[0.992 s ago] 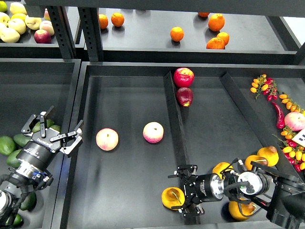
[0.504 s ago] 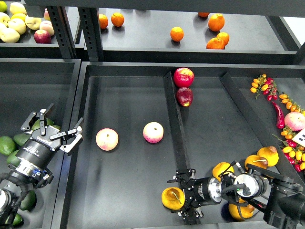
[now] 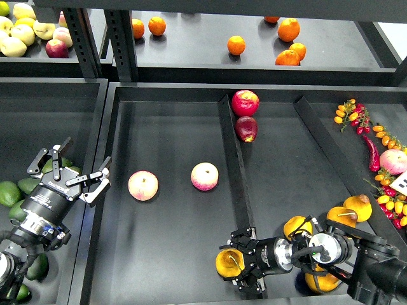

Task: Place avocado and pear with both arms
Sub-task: 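Close the right gripper on the yellow pear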

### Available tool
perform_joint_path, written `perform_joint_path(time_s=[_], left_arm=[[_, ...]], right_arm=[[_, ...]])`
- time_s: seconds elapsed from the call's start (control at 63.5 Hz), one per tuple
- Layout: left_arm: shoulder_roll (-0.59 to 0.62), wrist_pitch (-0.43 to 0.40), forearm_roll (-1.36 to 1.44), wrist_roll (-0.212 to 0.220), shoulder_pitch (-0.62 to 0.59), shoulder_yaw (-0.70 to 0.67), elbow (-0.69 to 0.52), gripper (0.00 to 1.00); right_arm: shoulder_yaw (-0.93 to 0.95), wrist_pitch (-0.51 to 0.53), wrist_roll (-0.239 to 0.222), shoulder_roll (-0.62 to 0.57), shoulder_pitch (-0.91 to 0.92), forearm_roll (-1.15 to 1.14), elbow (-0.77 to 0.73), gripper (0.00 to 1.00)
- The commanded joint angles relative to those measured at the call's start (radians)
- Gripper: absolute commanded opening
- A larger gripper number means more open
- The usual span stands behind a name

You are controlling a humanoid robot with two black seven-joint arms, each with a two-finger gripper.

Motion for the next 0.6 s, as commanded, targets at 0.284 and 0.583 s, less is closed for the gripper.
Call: perform_joint_path(time_s=[0.284,0.583], left_arm=[[0.000,0.000,-0.002,0.000,0.003,-0.001,-0.001,0.99],[0.000,0.000,-0.002,0.000,0.006,-0.005,-0.007,0.99]], right_arm=[[0.007,-0.002,0.000,0.001,-0.005,-0.004,-0.004,0.47],[0.013,0.002,0.000,0.001,-0.008,-0.004,-0.003,0.23]])
